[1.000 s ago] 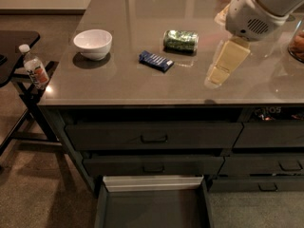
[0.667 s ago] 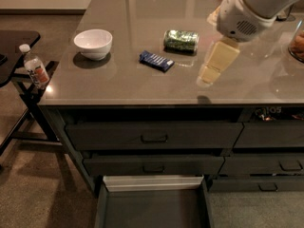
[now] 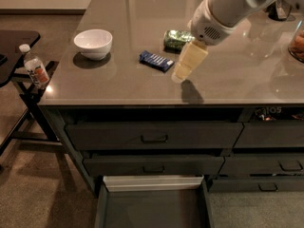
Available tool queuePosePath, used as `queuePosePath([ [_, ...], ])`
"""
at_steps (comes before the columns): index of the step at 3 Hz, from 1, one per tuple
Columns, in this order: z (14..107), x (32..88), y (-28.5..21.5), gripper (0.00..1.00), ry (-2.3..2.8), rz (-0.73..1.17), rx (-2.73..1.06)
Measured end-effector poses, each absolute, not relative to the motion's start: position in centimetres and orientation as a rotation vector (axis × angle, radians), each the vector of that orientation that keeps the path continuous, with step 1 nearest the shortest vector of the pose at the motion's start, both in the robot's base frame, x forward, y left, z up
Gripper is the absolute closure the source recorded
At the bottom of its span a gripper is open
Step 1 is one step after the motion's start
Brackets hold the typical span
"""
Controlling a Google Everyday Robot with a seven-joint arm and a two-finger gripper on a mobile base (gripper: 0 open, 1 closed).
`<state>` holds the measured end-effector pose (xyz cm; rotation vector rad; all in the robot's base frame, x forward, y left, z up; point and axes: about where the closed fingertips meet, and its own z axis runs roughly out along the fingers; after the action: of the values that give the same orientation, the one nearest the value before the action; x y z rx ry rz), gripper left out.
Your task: Place rxbar blueberry into bottom drawer
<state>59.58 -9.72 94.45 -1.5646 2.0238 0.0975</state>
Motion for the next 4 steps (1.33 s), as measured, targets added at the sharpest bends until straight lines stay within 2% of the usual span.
queuePosePath([
  [2, 90.4, 64.4, -8.3, 0.0, 2.077, 0.16, -1.453],
  [4, 88.0, 68.3, -6.7, 0.0, 2.087, 0.304, -1.381],
])
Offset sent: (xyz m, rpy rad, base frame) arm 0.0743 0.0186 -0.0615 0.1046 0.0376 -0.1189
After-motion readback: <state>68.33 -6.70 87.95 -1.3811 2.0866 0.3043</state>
